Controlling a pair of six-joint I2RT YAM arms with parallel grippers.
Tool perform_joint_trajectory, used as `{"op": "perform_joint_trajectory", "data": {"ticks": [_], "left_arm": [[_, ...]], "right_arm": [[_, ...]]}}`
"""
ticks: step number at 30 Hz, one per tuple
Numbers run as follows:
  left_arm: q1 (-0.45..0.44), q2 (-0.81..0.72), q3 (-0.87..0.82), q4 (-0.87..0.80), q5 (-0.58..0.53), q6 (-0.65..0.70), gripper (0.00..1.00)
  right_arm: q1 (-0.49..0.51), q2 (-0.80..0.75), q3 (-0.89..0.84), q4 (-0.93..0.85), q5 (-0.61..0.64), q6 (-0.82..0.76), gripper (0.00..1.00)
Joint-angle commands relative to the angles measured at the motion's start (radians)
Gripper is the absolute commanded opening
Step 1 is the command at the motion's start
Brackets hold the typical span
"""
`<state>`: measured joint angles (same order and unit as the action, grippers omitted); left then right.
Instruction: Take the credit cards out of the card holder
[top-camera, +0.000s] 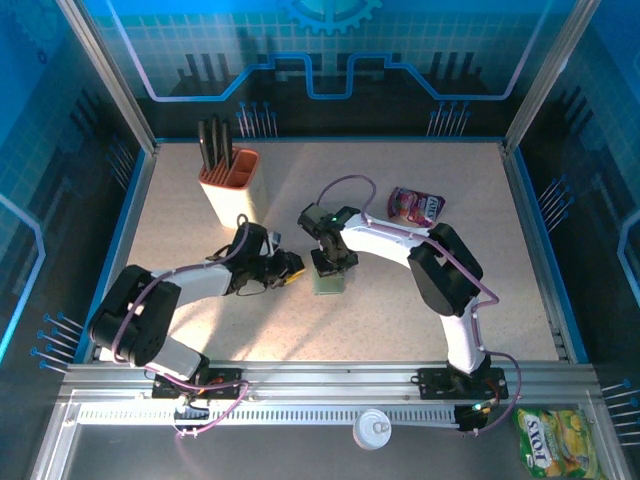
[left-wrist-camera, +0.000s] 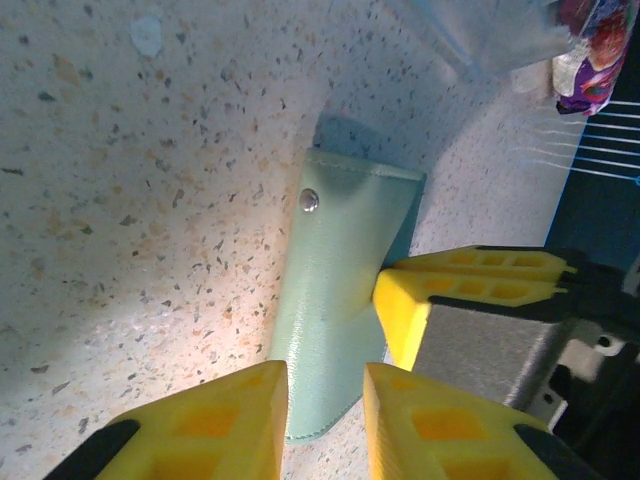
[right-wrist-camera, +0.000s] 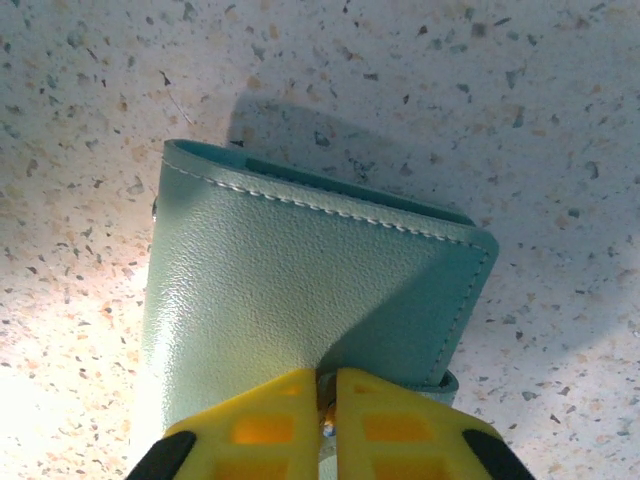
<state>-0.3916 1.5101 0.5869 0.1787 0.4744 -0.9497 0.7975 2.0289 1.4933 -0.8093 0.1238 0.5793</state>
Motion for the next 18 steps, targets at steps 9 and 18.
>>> {"op": "perform_joint_trajectory", "data": {"ticks": [9,18], "left_arm": [[-0.057,0.087,0.021,0.096,0.069,-0.065,0.16],[-0.087,0.139,0.039,0.167,0.091,-0.104,0.10]], "right_arm": [[-0.005,-0.017,-0.119,0.066,-0.076,0.013,0.00],[-0.021,-0.050,-0.179,0.149,-0.145,0.016,0.00]]}}
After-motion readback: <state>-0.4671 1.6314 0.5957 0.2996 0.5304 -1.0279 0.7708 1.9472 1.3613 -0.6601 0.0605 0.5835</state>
